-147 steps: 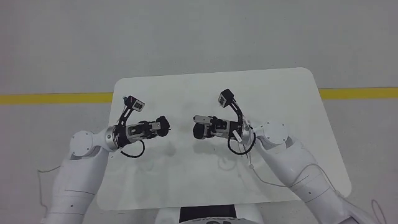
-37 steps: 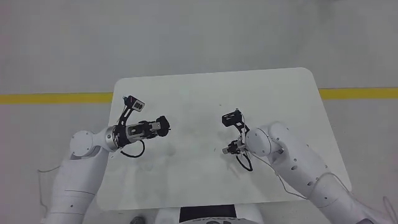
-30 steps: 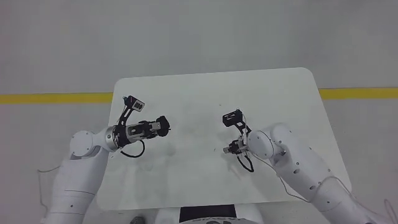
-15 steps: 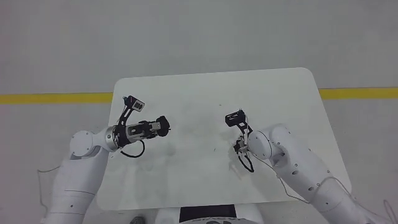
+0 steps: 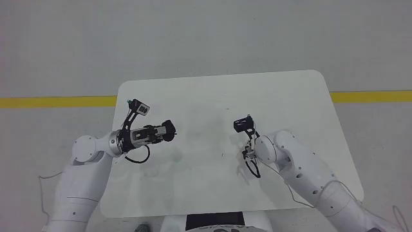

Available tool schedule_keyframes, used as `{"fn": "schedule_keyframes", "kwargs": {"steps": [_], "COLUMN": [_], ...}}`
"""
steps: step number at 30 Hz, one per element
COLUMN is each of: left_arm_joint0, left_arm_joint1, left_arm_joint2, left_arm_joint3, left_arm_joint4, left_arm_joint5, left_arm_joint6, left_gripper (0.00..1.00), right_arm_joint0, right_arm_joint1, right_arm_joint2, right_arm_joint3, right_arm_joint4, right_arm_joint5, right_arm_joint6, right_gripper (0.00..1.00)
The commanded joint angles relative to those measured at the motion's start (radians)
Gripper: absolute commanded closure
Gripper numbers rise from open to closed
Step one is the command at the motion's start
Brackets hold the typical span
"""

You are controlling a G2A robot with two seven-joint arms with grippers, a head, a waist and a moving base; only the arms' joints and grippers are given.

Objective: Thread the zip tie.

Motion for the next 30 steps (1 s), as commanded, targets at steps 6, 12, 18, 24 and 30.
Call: {"fn": "schedule_keyframes", "kwargs": {"steps": [6,12,18,24,30], "left_arm_joint0": [0.000,0.000,0.000,0.000,0.000], "left_arm_joint1": [0.000,0.000,0.000,0.000,0.000], "left_arm_joint2": [0.000,0.000,0.000,0.000,0.000], "left_arm_joint3": [0.000,0.000,0.000,0.000,0.000], "left_arm_joint4": [0.000,0.000,0.000,0.000,0.000], "left_arm_joint5": [0.000,0.000,0.000,0.000,0.000], "left_arm_joint6": [0.000,0.000,0.000,0.000,0.000], "left_gripper": [1.00,1.00,1.00,1.00,1.00], "right_arm_joint0": [-0.002,-0.004,-0.001,-0.001,-0.004], "right_arm_joint1": [-0.015,-0.027,-0.037,-0.048,-0.059], "right_arm_joint2": [-0.006,-0.008,-0.012,-0.012,-0.011], "right_arm_joint3": [0.017,0.030,0.043,0.052,0.057], "right_arm_joint4": [-0.027,-0.050,-0.064,-0.083,-0.100], "right_arm_joint5": [0.000,0.000,0.000,0.000,0.000], "right_arm_joint6": [0.006,0.009,0.015,0.024,0.034], "right_gripper": [0.80,0.80,0.82,0.83,0.84]}}
